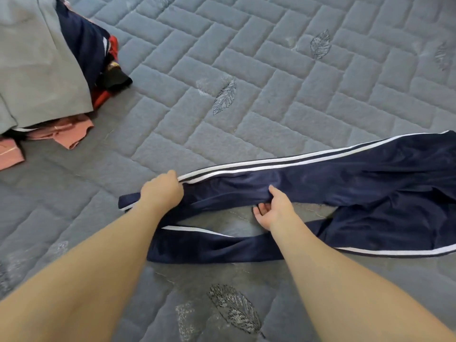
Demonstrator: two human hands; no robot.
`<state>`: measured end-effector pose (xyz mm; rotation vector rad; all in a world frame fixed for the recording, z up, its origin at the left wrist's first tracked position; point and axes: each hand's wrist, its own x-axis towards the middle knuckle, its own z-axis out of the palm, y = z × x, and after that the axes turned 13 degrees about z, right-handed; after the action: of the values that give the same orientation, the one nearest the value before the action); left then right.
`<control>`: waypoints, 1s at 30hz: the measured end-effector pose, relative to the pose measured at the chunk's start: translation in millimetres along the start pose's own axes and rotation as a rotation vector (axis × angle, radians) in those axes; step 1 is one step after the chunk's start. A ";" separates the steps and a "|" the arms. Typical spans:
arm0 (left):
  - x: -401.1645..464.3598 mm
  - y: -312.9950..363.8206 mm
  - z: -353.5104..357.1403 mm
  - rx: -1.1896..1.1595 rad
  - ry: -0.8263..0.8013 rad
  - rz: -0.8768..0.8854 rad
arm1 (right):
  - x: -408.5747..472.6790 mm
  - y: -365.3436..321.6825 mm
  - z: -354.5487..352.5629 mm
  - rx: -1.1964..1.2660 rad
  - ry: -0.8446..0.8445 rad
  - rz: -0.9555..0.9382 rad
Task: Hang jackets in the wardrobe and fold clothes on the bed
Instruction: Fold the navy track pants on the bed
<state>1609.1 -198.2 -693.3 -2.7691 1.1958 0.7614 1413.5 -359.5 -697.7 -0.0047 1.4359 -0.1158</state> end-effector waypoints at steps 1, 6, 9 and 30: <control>4.6 -4.1 -11.1 -0.119 0.018 0.020 | 0.9 4.0 6.9 0.016 -0.013 -0.015; 8.1 -24.6 -80.4 -0.227 0.239 0.239 | 5.3 17.1 29.0 0.089 -0.025 -0.070; 7.7 -32.0 -104.3 0.036 0.337 0.308 | 6.0 26.6 34.6 0.048 0.114 -0.014; -112.7 -12.6 83.4 0.187 -0.044 0.712 | -13.5 59.6 -66.7 -2.078 0.258 -0.852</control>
<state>1516.5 -95.1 -718.3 -2.1411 2.1435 0.6750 1350.4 -294.7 -697.7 -2.3200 1.1021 0.7346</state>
